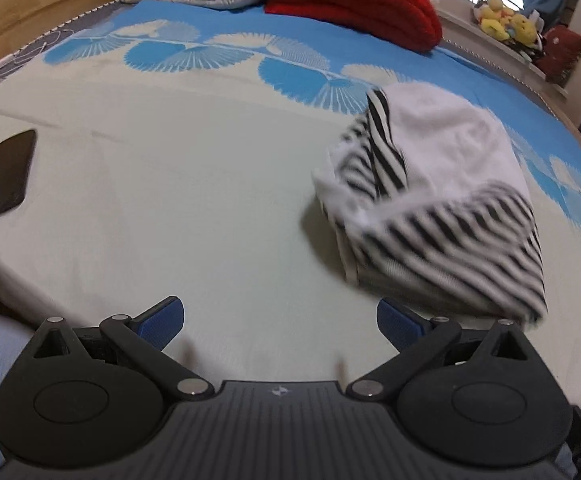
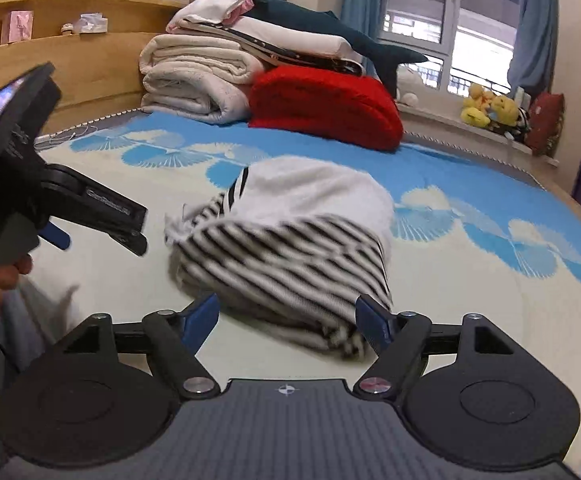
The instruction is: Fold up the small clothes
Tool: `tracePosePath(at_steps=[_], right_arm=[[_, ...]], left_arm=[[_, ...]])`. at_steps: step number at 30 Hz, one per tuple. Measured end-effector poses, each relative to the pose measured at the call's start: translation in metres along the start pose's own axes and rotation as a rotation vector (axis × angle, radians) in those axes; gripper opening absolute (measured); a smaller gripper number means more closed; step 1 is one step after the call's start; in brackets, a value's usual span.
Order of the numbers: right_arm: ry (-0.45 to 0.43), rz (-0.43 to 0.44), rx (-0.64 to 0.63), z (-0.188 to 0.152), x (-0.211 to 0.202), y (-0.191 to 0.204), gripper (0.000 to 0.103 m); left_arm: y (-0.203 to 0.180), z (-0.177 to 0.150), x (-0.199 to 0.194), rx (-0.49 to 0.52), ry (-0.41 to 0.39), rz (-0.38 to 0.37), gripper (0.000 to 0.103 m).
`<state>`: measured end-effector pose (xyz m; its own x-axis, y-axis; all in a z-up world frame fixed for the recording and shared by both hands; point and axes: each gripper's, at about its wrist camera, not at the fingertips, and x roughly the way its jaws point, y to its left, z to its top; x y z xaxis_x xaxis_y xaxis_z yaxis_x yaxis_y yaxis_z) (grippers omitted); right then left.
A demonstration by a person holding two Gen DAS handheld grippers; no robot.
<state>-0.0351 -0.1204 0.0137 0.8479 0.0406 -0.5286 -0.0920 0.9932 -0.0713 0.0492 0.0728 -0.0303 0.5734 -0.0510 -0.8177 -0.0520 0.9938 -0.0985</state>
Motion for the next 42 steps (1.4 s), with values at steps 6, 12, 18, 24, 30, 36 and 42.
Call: tracePosePath(at_steps=[6,12,18,24,30,36,42], right_arm=[[0.038,0.011,0.070,-0.028,-0.033,-0.003,0.079],[0.026,0.011,0.095,-0.029,-0.036,-0.007,0.079],[0.029,0.018,0.095,-0.031,-0.032,-0.010,0.080],[0.050,0.017,0.102,-0.032,-0.021,-0.016,0.080],[0.075,0.022,0.087,-0.029,-0.006,-0.022,0.080],[0.122,0.143,0.124,0.012,0.028,-0.070,0.085],[0.141,0.187,0.281,0.082,0.109,-0.164,0.089]], left_arm=[[-0.018,-0.052,-0.038,0.095,-0.015,0.015,0.103],[-0.034,-0.066,-0.054,0.119,-0.027,-0.006,0.103],[-0.037,-0.064,-0.050,0.110,-0.013,0.014,0.103],[-0.031,-0.059,-0.036,0.077,0.026,0.027,0.103],[-0.034,-0.052,-0.025,0.057,0.048,0.037,0.103],[-0.031,-0.033,-0.006,-0.098,0.116,-0.026,0.103],[-0.048,-0.005,0.016,-0.199,0.142,-0.086,0.103]])
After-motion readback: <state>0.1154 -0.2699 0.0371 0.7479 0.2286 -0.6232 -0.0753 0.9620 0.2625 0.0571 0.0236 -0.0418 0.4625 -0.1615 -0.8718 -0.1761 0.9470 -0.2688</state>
